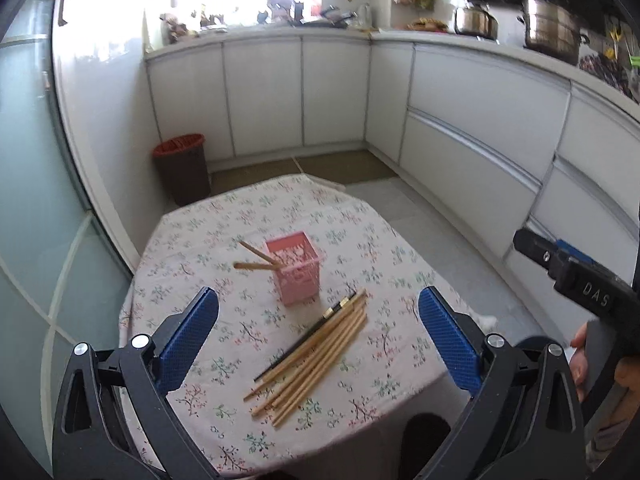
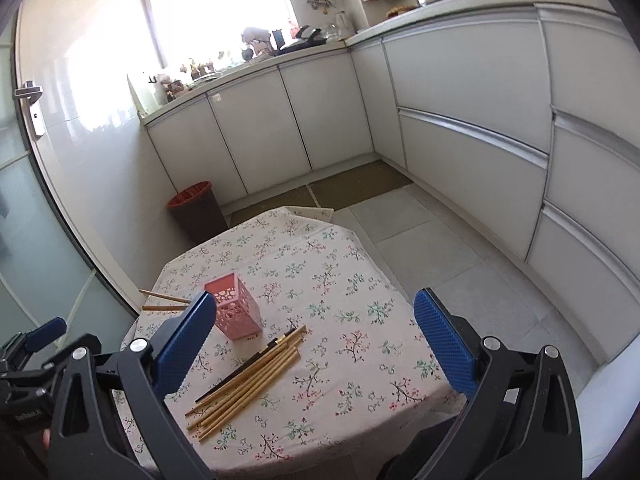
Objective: Organize utensils
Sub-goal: 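Move the left gripper back down to the chopstick pile, then close the left gripper on another chopstick and lift it upright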
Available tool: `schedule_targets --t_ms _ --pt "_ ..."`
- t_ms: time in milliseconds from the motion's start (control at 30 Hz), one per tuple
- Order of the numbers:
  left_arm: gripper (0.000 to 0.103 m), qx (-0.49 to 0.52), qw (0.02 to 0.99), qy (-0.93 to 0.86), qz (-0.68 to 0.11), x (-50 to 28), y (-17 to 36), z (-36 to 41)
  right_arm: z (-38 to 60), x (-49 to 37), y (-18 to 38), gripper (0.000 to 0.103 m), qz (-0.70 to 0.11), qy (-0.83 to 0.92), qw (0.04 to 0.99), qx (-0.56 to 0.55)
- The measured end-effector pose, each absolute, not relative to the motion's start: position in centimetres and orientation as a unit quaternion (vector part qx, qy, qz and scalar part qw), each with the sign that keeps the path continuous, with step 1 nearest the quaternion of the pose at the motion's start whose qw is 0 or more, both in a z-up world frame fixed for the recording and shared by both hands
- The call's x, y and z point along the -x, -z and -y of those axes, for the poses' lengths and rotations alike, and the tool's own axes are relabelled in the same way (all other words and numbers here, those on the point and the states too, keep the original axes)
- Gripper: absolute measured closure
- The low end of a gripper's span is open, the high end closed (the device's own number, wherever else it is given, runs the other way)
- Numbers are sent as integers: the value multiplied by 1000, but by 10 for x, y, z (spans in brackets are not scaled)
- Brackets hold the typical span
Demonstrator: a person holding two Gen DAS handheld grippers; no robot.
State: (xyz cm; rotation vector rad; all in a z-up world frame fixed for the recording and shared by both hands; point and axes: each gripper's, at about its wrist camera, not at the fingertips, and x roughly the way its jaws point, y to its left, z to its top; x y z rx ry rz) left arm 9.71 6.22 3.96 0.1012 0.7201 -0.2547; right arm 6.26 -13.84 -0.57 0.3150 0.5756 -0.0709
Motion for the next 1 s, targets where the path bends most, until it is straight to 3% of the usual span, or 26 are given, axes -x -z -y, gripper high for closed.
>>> schedule_targets --t_ms 200,333,400,467,500,633,767,1000 --pt "7 -119 850 198 -474 -141 28 -13 177 -56 35 7 -322 60 924 -199" --pt "8 -174 809 222 -516 -163 81 20 202 -62 55 7 -348 77 905 -233" --pt "16 -199 789 232 -533 -177 105 29 213 -63 64 7 -358 83 897 -246" --pt "41 -205 768 238 -558 -191 126 30 220 -66 72 7 -364 88 892 -253" --pt "46 -197 758 245 -571 -197 134 28 222 -67 76 7 -366 90 890 -256" --pt "50 -186 739 275 -587 -210 149 27 226 -77 94 7 -387 86 878 -269" --pt "71 -229 729 273 -585 -221 159 36 227 -86 107 7 -406 80 868 -275" --pt "82 -269 736 228 -578 -247 173 43 231 -94 118 7 -418 87 860 -279"
